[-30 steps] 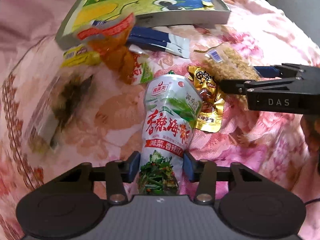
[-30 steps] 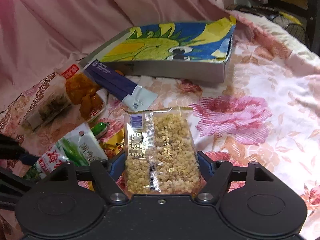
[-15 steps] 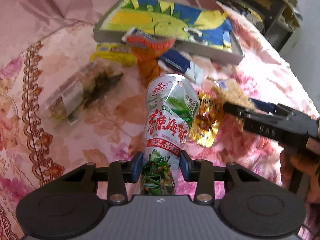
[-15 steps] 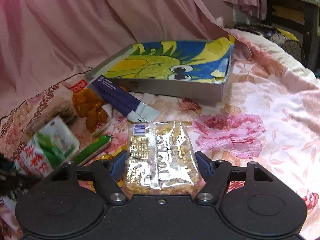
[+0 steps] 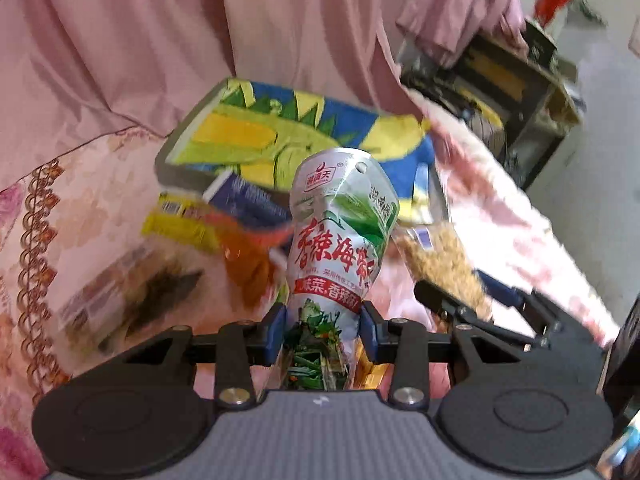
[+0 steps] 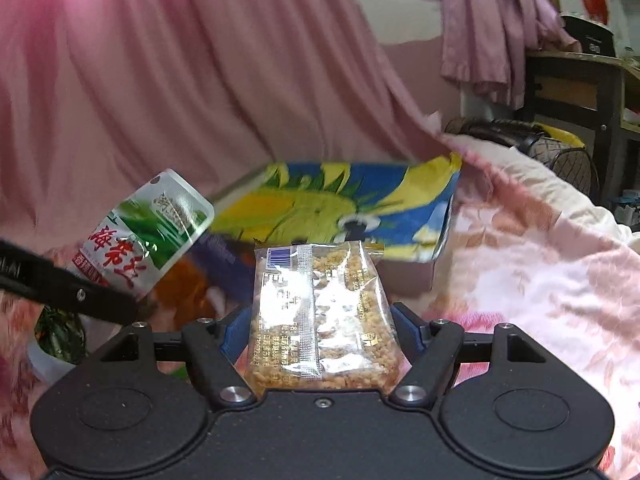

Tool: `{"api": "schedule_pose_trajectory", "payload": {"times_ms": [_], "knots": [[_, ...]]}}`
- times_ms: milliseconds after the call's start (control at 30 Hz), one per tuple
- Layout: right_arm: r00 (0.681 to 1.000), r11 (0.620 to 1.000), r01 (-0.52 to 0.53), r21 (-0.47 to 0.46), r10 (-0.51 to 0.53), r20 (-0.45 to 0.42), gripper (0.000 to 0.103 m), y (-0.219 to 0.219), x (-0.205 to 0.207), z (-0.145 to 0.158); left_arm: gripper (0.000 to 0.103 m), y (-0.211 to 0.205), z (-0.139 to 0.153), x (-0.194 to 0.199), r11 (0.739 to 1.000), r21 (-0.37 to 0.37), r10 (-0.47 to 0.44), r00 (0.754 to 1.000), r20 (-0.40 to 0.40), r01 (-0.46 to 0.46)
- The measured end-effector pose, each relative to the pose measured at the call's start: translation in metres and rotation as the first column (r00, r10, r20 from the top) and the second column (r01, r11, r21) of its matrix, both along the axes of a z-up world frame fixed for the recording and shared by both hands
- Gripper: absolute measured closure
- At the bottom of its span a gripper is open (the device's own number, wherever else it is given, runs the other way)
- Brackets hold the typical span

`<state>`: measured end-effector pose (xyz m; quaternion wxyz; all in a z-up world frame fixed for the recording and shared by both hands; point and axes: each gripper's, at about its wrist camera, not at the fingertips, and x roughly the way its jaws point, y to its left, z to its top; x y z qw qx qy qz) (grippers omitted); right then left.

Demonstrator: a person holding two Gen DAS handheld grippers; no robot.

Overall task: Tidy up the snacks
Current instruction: 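Carry the seaweed pouch and grain-bar bag into the grey box and release both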

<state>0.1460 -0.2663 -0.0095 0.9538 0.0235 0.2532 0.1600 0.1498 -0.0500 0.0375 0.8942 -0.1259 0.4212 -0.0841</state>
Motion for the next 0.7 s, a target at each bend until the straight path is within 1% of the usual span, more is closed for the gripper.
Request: {"api": "schedule_pose_trajectory", "payload": {"times_ms": [67,167,267,333,433,500,567,633,700], "knots": [[0.999,0.999,0.028,0.026,-0.028,0.030,0.029,-0.004,0.011,0.003,0.061,-0.001,0.005,0.015,1.000,-0.013,0.017,1.000,0.013,-0.017],[0.991,0.995,0.075,0.064,-0.082,0.105,0.029,-0.007,0.033,0.007,0.061,-0.006,0.012,0.041,0.999,0.006,0.044,0.998,0.041,-0.044],[0.978,0.990,0.101,0.098,-0.117,0.174,0.029,-0.010,0.052,0.011,0.060,-0.012,0.016,0.071,0.998,0.022,0.062,0.995,0.075,-0.064],[0.969,0.987,0.109,0.114,-0.132,0.211,0.029,-0.011,0.066,0.011,0.060,-0.015,0.015,0.090,0.996,0.028,0.079,0.994,0.081,-0.081],[0.968,0.986,0.104,0.132,-0.131,0.213,0.029,-0.015,0.089,0.007,0.060,-0.022,0.008,0.121,0.995,0.040,0.087,0.994,0.072,-0.090],[0.969,0.989,0.094,0.112,-0.117,0.218,0.029,-0.015,0.101,0.001,0.060,-0.026,0.002,0.140,0.994,0.045,0.100,0.992,0.071,-0.103],[0.971,0.991,0.087,0.099,-0.106,0.215,0.029,-0.016,0.112,-0.006,0.060,-0.029,-0.006,0.159,0.992,0.031,0.123,0.991,0.059,-0.125],[0.975,0.991,0.086,0.103,-0.105,0.196,0.029,-0.016,0.123,-0.011,0.060,-0.031,-0.015,0.177,0.989,0.000,0.149,0.988,0.035,-0.149],[0.978,0.990,0.087,0.106,-0.105,0.179,0.029,-0.019,0.132,-0.015,0.060,-0.035,-0.023,0.190,0.986,-0.002,0.167,0.986,0.022,-0.167]]}}
